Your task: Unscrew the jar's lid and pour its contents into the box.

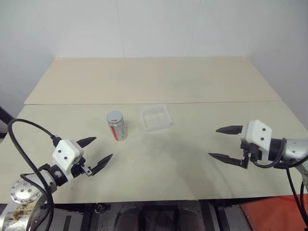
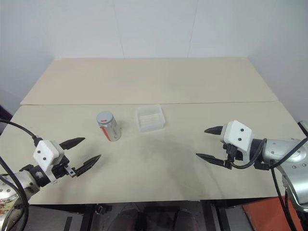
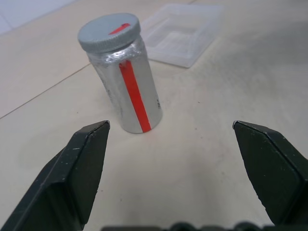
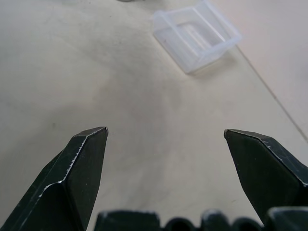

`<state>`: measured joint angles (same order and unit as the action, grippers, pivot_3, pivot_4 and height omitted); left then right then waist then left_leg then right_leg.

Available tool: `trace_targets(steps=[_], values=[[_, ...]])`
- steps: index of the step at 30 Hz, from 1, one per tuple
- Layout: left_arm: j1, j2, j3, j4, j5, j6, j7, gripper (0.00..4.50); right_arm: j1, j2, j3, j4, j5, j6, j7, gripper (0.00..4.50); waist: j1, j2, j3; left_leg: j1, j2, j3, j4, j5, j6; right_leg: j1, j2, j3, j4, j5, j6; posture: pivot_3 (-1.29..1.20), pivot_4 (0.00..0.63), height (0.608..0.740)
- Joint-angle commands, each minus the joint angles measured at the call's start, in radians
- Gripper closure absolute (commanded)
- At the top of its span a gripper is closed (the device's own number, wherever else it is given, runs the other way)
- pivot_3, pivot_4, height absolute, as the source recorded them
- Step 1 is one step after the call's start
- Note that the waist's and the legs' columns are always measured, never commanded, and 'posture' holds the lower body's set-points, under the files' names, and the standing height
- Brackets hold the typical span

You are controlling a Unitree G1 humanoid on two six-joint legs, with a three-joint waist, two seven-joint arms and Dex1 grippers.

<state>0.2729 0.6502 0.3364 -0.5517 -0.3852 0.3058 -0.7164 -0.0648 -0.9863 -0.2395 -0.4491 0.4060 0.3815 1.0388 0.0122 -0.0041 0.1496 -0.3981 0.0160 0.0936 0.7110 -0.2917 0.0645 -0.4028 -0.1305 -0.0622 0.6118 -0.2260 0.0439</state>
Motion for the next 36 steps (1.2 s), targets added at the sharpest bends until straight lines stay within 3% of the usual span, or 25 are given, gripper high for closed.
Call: trace_targets(steps=[1, 12, 20, 29, 36], values=[[0.010, 0.002, 0.017, -0.032, -0.001, -0.008, 0.008, 0.05, -0.016, 0.001, -0.006, -0.007, 0.005, -0.014, -0.002, 0.00, 0.000, 0.000, 0.000, 0.000, 0.000, 0.000, 0.000, 0.000, 0.000, 0.000, 0.000, 0.000, 0.000, 0.000, 0.000, 0.00, 0.150, 0.740], [-0.014, -0.028, -0.003, -0.002, 0.012, -0.034, 0.040, 0.05, -0.020, 0.019, 0.007, -0.004, 0.010, -0.024, -0.010, 0.00, 0.000, 0.000, 0.000, 0.000, 0.000, 0.000, 0.000, 0.000, 0.000, 0.000, 0.000, 0.000, 0.000, 0.000, 0.000, 0.00, 0.150, 0.740], [-0.073, -0.249, -0.074, 0.075, 0.099, -0.141, 0.223, 0.05, -0.053, 0.066, 0.052, 0.013, -0.003, -0.026, -0.025, 0.00, 0.000, 0.000, 0.000, 0.000, -0.001, 0.000, 0.000, 0.000, 0.000, 0.001, 0.000, 0.000, 0.000, 0.001, 0.000, 0.00, 0.150, 0.740], [-0.123, -0.401, -0.183, 0.202, 0.279, -0.302, 0.398, 0.05, -0.097, 0.073, 0.091, 0.018, -0.009, -0.026, -0.017, 0.00, 0.003, 0.000, 0.000, 0.000, 0.000, 0.000, 0.000, -0.001, 0.002, 0.001, -0.001, 0.000, 0.000, 0.001, 0.000, 0.00, 0.150, 0.740], [-0.167, -0.447, -0.217, 0.297, 0.302, -0.377, 0.431, 0.05, -0.116, 0.068, 0.099, 0.018, -0.014, -0.031, -0.020, 0.00, 0.001, 0.000, 0.000, 0.000, 0.000, 0.000, 0.000, -0.001, 0.002, 0.000, -0.001, -0.001, 0.000, 0.001, 0.000, 0.00, 0.150, 0.740]])
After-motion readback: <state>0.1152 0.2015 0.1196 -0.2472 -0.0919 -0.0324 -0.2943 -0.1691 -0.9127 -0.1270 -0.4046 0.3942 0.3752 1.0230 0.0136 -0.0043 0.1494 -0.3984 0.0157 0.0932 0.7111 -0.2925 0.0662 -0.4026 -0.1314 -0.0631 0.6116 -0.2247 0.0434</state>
